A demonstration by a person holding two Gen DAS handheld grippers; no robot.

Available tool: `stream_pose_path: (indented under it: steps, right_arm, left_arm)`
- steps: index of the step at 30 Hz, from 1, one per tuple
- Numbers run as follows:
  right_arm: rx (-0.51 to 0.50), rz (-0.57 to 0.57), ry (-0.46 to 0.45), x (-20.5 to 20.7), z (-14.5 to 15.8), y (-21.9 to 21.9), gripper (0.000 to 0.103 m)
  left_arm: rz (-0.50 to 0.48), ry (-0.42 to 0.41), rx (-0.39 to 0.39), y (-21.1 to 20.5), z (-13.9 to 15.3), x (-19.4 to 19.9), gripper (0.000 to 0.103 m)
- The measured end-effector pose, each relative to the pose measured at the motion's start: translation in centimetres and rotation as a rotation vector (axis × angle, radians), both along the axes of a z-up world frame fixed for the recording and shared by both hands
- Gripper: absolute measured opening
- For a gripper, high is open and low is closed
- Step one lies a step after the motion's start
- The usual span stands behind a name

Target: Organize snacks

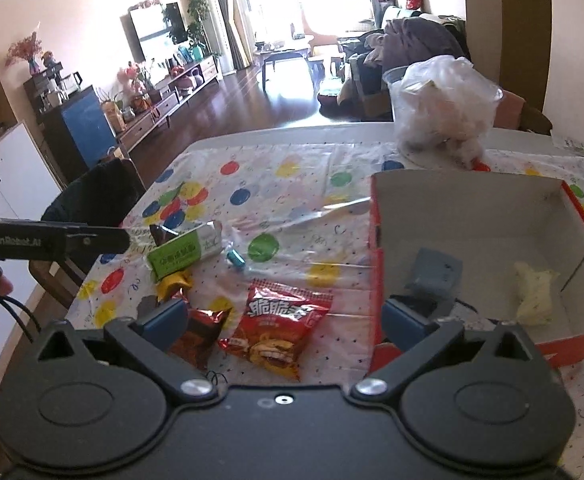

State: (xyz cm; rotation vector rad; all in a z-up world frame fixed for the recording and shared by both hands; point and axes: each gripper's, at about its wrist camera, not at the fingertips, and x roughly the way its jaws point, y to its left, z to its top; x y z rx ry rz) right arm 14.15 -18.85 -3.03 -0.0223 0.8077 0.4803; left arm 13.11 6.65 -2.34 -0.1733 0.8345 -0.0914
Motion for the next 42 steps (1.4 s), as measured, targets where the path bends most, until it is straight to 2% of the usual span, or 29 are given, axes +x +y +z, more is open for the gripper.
stream_pose_path:
  steps: [8,17,24,28,33,39,42]
  right_arm:
    - [-0.039,-0.014,0.06,1.3,-2.8,2.9,0.103]
    - [-0.097,-0.101,0.146,4.6,-7.2,6.1,0.103]
    - [-0.22,-0.146,0.084,5.6,-8.4,8.4,0.103]
    - [-0.187,-0.155,0.112,5.6,-8.3,9.0,0.095]
    - [-0.149,-0.234,0.175,5.9,-9.4,8.8,0.096]
    - [-0.114,-0.325,0.258,7.2,-11.2,8.0,0.095]
    - [-0.106,-0.347,0.289,7.6,-11.9,7.7,0.091]
  left_arm:
    - [0.042,0.072,0.042,3.6,-3.6,-0.5,0.084]
    - [0.078,0.146,0.07,5.6,-7.2,0.0,0.084]
    - [0.056,0.183,0.068,5.8,-9.0,0.6,0.084]
    - [0.05,0.191,0.064,5.7,-9.4,0.6,0.084]
    - [-0.004,0.179,0.066,5.0,-9.2,0.4,0.084]
    - [-0.116,0.158,0.053,3.1,-8.9,0.2,0.084]
    - [-0.167,0.163,0.045,1.8,-8.9,0.5,0.084]
